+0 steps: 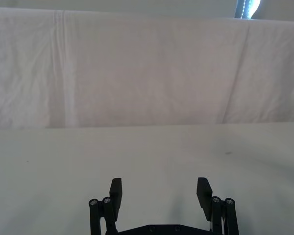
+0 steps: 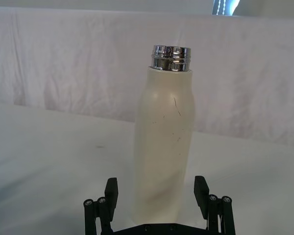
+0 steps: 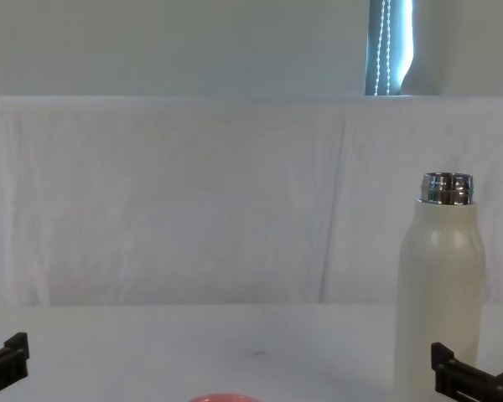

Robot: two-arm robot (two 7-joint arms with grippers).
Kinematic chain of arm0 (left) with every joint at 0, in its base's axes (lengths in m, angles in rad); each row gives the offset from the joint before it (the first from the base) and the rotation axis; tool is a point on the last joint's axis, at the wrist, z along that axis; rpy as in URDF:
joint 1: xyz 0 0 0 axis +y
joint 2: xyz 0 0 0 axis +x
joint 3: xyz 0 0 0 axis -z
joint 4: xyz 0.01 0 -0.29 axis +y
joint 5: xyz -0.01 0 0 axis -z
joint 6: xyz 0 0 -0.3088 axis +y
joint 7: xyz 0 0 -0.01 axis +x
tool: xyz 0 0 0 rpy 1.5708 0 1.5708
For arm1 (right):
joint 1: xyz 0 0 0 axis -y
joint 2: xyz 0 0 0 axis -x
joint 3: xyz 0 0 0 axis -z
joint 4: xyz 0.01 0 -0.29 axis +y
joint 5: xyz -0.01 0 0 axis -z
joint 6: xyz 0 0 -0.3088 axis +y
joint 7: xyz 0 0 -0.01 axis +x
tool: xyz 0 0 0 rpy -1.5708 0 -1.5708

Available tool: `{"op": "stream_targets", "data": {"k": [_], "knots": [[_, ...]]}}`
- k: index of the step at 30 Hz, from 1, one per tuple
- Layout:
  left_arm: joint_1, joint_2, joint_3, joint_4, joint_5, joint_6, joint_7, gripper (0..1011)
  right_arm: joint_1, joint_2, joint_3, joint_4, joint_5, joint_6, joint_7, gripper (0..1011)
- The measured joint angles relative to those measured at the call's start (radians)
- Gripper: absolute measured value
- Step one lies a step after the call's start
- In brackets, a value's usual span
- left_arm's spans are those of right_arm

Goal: Grasp the thermos with one hand and pour water into the cup lid.

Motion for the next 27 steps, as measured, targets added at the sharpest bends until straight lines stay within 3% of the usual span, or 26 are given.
{"op": "stream_targets", "data": {"k": [27], "knots": [[0.0, 0.0, 0.0, 0.0, 0.0, 0.0, 0.0, 1001, 0.0, 0.0, 0.0, 0.0, 0.0, 0.0, 0.0, 1002]]}}
